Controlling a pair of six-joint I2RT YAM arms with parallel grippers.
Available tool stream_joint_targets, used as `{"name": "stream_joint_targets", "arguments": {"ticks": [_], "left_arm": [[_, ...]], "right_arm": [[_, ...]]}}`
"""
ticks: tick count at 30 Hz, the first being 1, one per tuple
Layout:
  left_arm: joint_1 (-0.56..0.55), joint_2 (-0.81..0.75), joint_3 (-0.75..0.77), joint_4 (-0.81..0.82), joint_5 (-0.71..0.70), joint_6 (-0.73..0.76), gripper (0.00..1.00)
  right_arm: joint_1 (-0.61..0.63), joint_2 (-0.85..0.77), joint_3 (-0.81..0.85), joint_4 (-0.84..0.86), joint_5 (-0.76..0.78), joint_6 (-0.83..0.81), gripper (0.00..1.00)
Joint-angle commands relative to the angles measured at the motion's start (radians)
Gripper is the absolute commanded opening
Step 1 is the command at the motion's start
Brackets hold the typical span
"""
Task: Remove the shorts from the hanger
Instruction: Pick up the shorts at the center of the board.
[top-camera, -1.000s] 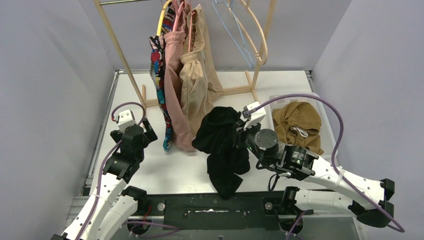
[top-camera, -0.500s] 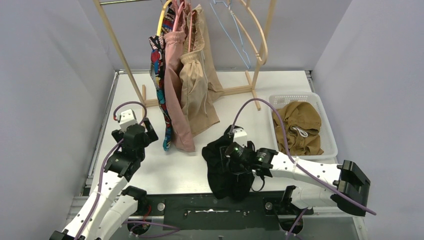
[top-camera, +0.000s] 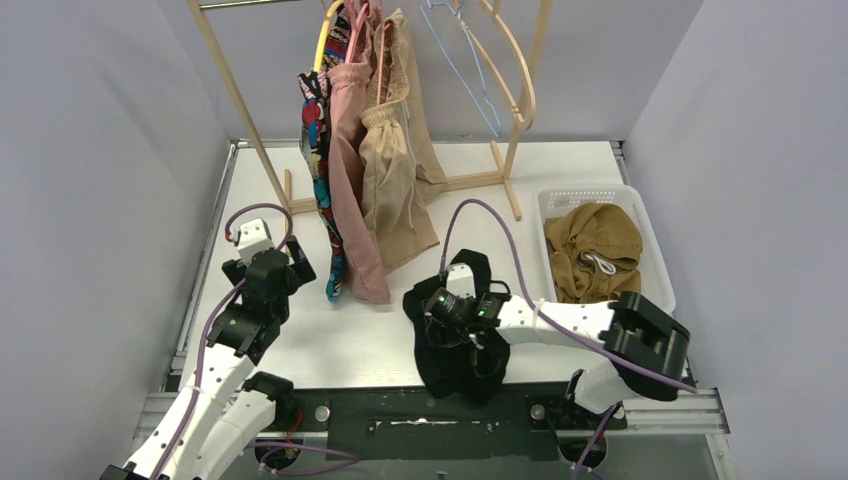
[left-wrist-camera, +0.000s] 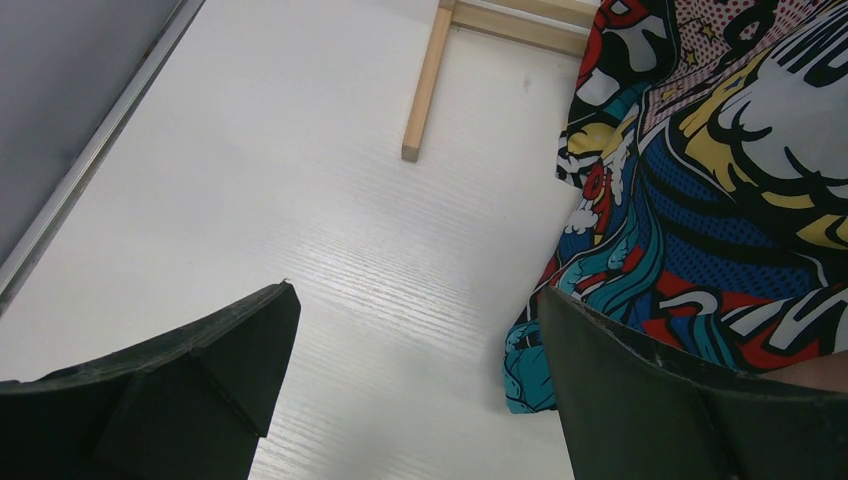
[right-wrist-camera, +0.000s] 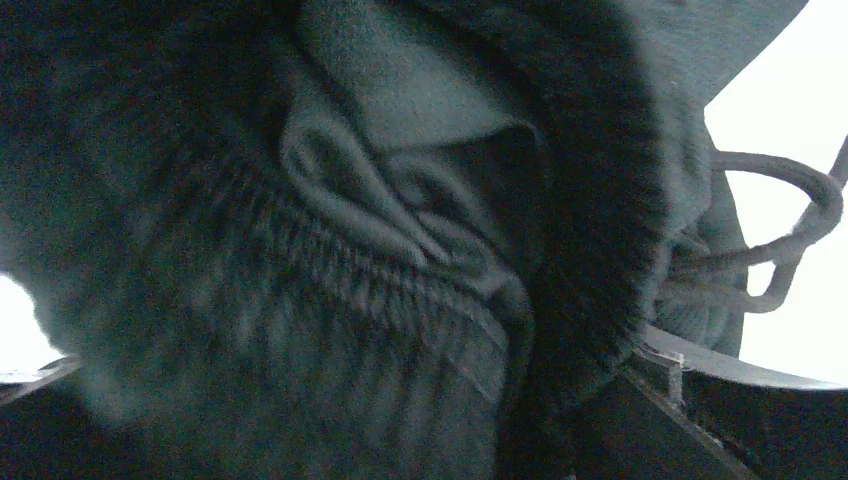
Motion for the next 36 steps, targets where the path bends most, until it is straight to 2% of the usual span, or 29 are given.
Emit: {"name": "stream_joint_targets", "arguments": {"ticks": [1,2,4,8,12,15,26,36], "left_arm": [[0.005,-0.002,0.047,0.038,0.006,0.0,0.91],[0.005,-0.002,0.047,0.038,0.009,-0.001,0.91],[0.005,-0.005,0.047,0.037,0.009,-0.001,0.91],[0.005,-0.02,0.046,0.032,0.003,-0.001,0.91],[0.005,-0.03,0.043,0.032,0.001,-0.002,0.91],[0.005,-0.028,0.045,0.032,0.0,-0.002,0.91],[0.005,-0.02,0.047,0.034,0.009,-0.001,0.91],[0.005,-0.006,0.056,0.025,0.022,-0.002,0.91]], "right_arm": [[0.007,0.132,-0.021,0.063,-0.032,0.049,0.98],[0.01,0.16,-0.022,0.061,-0.029,0.051,0.99],[0.027,0.205,-0.028,0.071,-0.022,0.042,0.91],[0.034,0.244,-0.044,0.066,0.03,0.074,0.55],[0.036,0.18,-0.005,0.014,0.101,0.046,0.15],[0.036,0.091,0.032,0.009,0.162,-0.004,0.04],[0.004,-0.393,0.086,-0.013,0.418,-0.094,0.0],[-0.008,-0.583,0.178,-0.232,0.61,-0.052,0.0]]}}
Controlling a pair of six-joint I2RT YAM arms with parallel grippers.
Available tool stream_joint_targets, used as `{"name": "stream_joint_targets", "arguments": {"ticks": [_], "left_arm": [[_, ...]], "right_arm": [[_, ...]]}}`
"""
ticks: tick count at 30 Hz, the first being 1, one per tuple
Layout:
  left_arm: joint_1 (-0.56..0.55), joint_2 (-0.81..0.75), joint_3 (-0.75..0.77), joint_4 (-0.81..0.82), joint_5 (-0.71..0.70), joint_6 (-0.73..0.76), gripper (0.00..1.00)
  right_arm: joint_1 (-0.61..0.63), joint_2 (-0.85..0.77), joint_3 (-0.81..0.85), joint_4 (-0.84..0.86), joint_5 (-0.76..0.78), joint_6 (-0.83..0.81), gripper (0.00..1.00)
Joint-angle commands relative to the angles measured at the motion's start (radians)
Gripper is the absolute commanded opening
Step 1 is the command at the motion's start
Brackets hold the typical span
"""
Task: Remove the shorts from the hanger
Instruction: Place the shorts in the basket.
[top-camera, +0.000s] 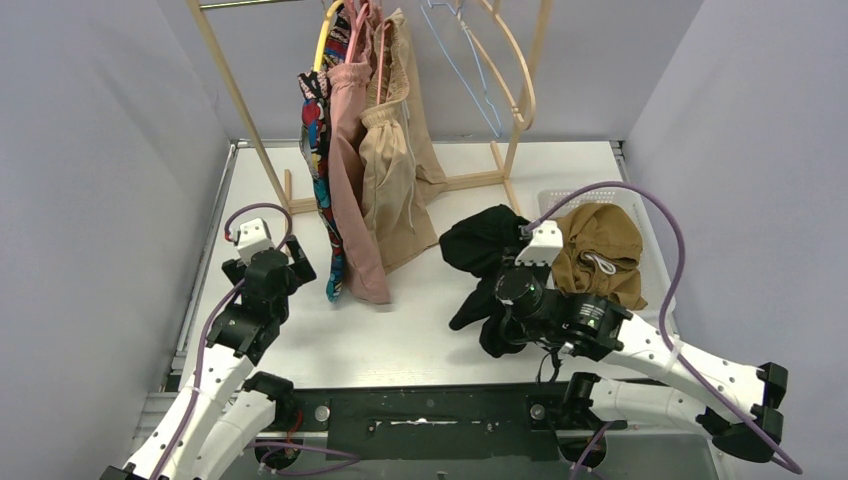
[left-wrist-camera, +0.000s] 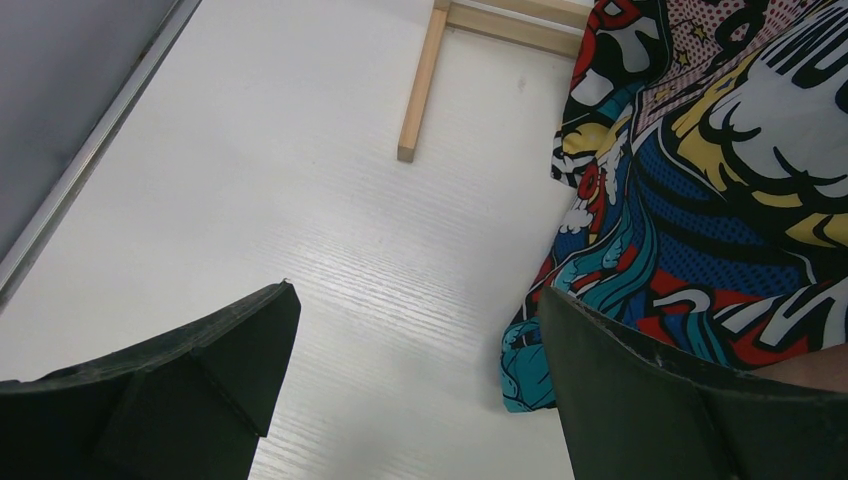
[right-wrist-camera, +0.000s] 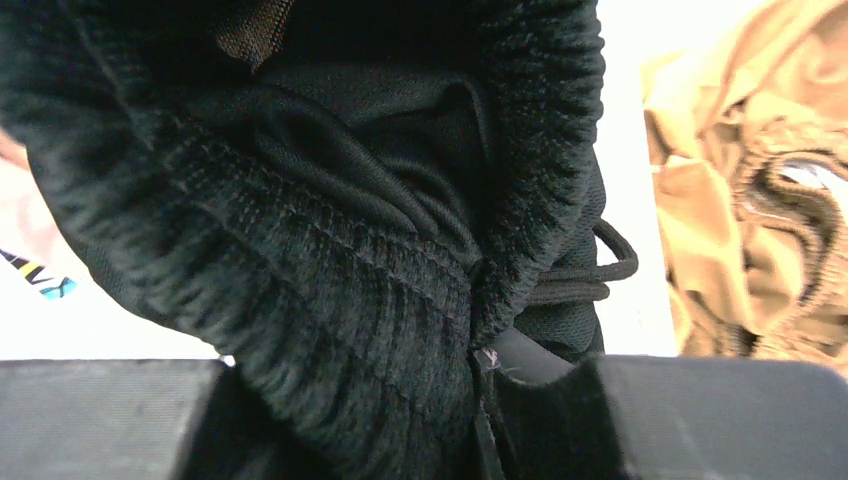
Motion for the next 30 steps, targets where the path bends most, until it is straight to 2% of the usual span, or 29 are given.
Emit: {"name": "stream_joint_targets", "arguments": {"ticks": [1,6,10,14,21,25,30], "left_arm": [[0.005,0.0,0.052,0.028,0.018,-0.002,0.91],[0.005,0.003,0.051,0.032,0.025,0.001,0.91],[0.005,0.006,0.051,0.034,0.027,0.003,0.91],[0.005,0.008,0.05,0.031,0.027,0.003,0.91],[0.005,0.011,0.051,0.029,0.025,0.003,0.91],[0.005,0.01,0.051,0.029,0.024,0.003,0.91],[0.005,0.008,0.051,0.027,0.021,0.003,0.91]], "right_arm": [[-0.007,-0.068,0.052,-0.076,0.188,0.024,0.0],[-0.068,-0.105,0.059,-0.122,0.242,0.037,0.0],[-0.173,-0.118,0.102,-0.045,0.222,-0.149,0.0],[-0.327,-0.105,0.143,-0.003,0.143,-0.265,0.0],[-0.687,-0.021,0.235,0.063,-0.134,-0.432,0.0],[-0.937,0.048,0.295,0.087,-0.372,-0.46,0.0],[-1.157,0.148,0.387,0.115,-0.613,-0.468,0.01]]}}
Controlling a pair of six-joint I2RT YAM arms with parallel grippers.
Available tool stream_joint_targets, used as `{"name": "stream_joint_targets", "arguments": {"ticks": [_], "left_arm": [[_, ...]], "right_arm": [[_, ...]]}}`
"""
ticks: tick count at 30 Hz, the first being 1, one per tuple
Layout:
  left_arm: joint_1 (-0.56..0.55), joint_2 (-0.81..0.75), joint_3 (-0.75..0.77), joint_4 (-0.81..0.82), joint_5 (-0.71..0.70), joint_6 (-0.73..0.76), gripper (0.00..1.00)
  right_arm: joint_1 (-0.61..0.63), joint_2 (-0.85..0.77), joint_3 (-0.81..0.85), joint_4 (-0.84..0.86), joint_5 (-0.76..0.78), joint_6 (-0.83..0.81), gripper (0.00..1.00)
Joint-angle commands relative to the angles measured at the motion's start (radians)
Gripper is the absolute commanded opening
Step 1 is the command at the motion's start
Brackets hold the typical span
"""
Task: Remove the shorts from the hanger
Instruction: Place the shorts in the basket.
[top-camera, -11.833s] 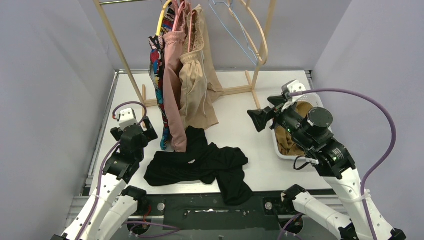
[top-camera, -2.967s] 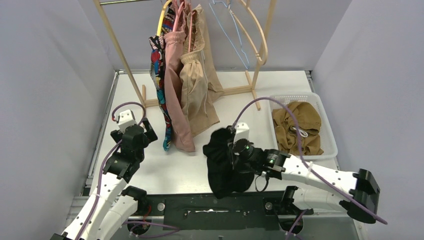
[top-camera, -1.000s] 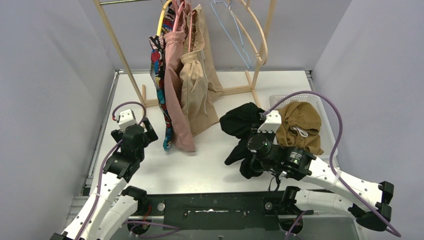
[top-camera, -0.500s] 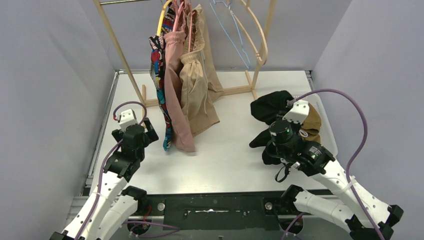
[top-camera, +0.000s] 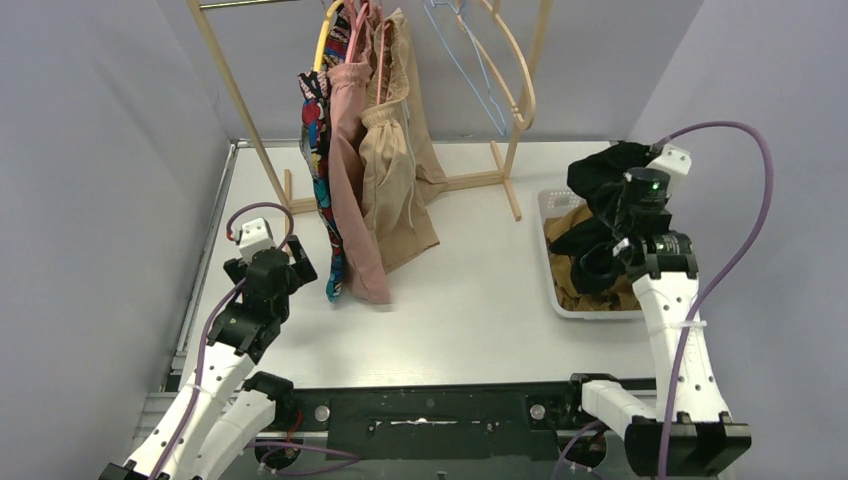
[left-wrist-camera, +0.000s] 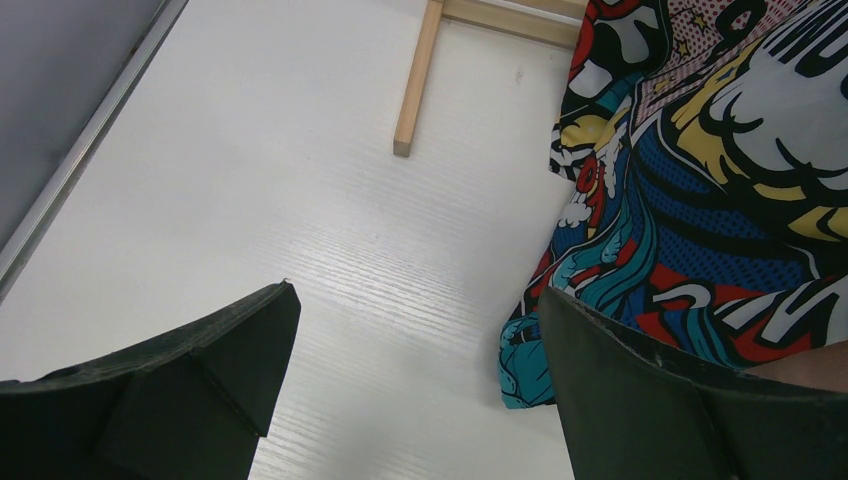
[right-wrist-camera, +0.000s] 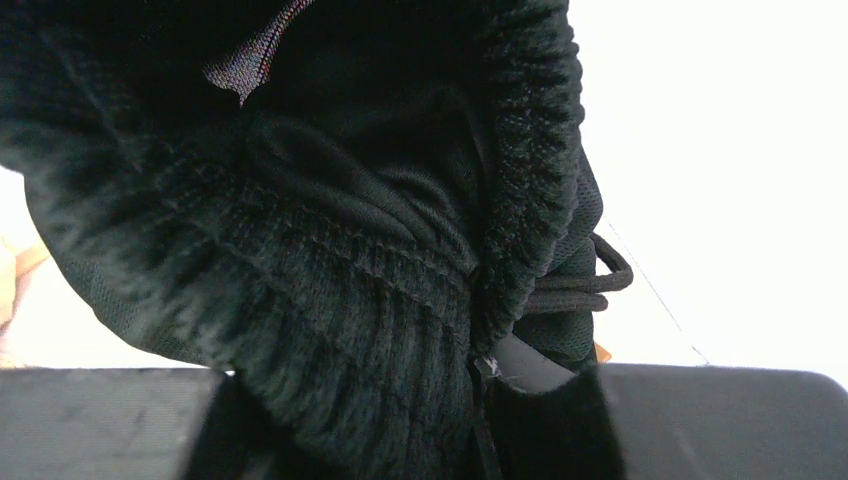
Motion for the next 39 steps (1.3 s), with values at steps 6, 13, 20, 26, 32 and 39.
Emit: {"name": "stream_joint_targets", "arguments": {"ticks": [6,13,20,26,32,39], "left_arm": [[0.005,-0.002,0.052,0.028,0.003,0.002,0.91],[0.005,-0.002,0.051,0.032,0.004,0.004,0.91],[0.005,-0.007,0.05,0.033,0.004,0.003,0.91],[0.006,-0.005,0.052,0.037,0.014,0.007,0.91],[0.005,-0.025,0.049,0.031,0.006,0.004,0.91],[0.005,-0.021,0.052,0.029,0.011,0.003,0.91]], "right_arm": [[-0.282,0.192,0.151,0.142,-0.423,-0.019,0.05],[-0.318,0.365,-0.005,0.174,-0.65,-0.013,0.02],[-0.317,0.476,-0.203,0.221,-0.595,-0.035,0.05],[-0.318,0.534,-0.158,0.196,-0.558,-0.064,0.2],[-0.291,0.487,-0.035,0.138,-0.56,-0.073,0.26],[-0.261,0.571,-0.003,0.133,-0.551,-0.085,0.29]]}}
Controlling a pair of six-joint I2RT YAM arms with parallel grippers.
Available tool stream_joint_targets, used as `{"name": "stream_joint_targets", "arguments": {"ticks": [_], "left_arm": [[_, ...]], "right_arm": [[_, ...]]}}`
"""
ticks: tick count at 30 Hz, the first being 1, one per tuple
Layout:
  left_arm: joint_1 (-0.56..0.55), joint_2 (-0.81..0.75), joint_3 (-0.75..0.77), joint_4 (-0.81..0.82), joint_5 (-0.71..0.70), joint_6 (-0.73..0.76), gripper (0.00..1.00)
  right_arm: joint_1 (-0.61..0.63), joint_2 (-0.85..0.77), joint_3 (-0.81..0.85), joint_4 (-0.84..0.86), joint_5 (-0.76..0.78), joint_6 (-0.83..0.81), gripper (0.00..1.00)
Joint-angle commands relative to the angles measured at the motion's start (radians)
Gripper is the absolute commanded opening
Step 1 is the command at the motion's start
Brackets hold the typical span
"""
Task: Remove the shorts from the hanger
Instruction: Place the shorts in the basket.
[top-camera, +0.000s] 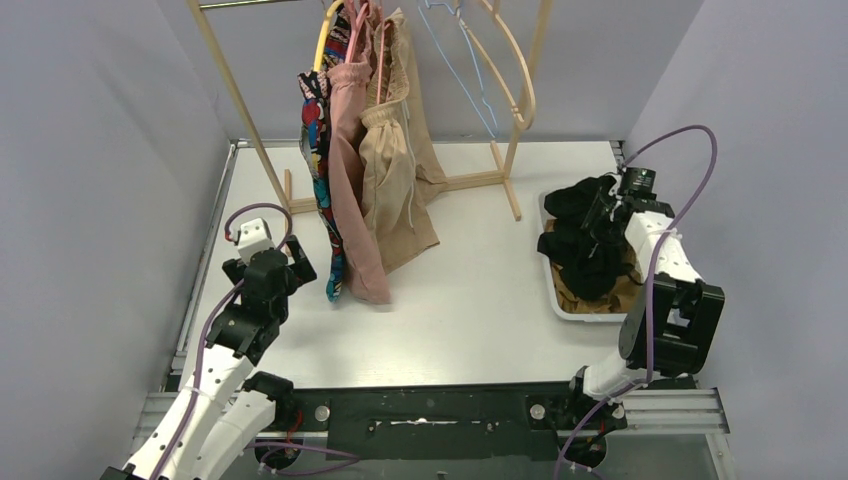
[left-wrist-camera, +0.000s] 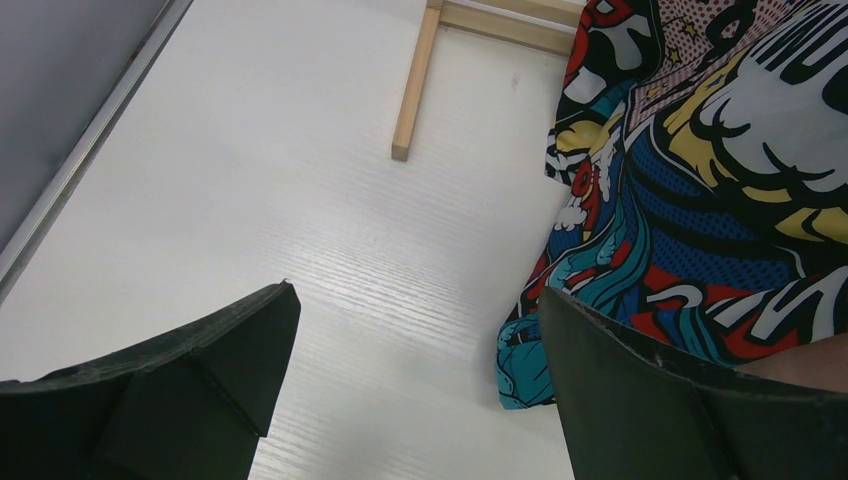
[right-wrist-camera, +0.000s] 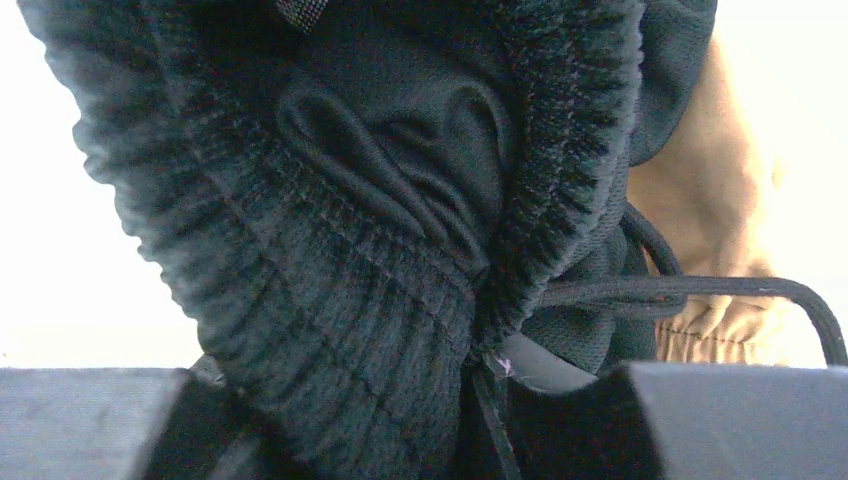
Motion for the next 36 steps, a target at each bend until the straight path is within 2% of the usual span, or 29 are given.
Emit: {"name": "stream_joint_targets", "arguments": {"ticks": [1,4,6,8,13,17,19,23,28,33,36], "left_arm": [[0.005,-0.006,0.052,0.029,0.01,0.003,0.91],[0.005,-0.015,0.051,0.027,0.005,0.001,0.91],[0.005,-0.021,0.049,0.029,0.004,0.001,0.91],[0.005,-0.024,0.048,0.027,0.005,0.002,0.91],[0.005,-0.022,0.05,0.027,0.007,0.001,0.91],[0.005,-0.024,0.054,0.022,0.012,0.001,0.91],[0.005,-0.029,0.054,0.023,0.011,0.001,0.91],[0.005,-0.036,0.049,0.028,0.01,0.001,0.91],[0.005,-0.026,0.051,0.03,0.011,0.003,0.91],[0.005,-0.021,0.049,0.03,0.012,0.003,0.91],[0.007,-0.02,0.053,0.029,0.006,0.004,0.91]], "right_arm": [[0.027,0.067,0.009,0.028,0.035,-0.025,0.29],[0.039,0.141,-0.055,0.073,0.04,-0.029,0.29],[0.057,0.188,-0.062,0.061,0.052,-0.039,0.28],[0.074,0.192,-0.057,0.04,0.071,-0.044,0.3],[0.077,0.057,0.018,-0.015,0.155,-0.029,0.51],[0.076,-0.061,0.08,-0.052,0.183,-0.014,0.76],[0.074,-0.108,0.083,-0.054,0.173,-0.012,0.79],[0.075,-0.165,0.055,-0.043,0.154,0.007,0.78],[0.095,-0.185,-0.051,0.053,-0.05,0.001,0.66],[0.141,-0.108,-0.138,0.122,0.029,0.029,0.51],[0.143,-0.041,-0.217,0.197,0.085,0.036,0.48]]}}
